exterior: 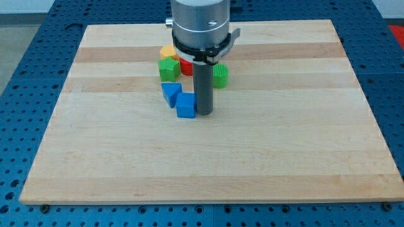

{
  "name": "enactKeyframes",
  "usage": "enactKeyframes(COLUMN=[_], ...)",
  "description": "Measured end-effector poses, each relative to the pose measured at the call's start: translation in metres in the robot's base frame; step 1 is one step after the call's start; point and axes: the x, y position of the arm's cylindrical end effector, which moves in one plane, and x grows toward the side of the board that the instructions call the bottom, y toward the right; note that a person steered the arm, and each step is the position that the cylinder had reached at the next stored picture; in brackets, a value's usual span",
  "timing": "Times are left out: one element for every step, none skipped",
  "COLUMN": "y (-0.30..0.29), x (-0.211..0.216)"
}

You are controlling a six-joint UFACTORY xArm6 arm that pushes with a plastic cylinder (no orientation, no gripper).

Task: Move your arm to the top center

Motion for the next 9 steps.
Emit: enactKeyframes(y=[-0.012, -0.002, 0.044, 0.051, 0.051, 0.087, 0.094, 0.09, 0.03], x=[-0.001, -0.001, -0.001, -0.001, -0.006, -0.03, -0.034, -0.083, -0.182])
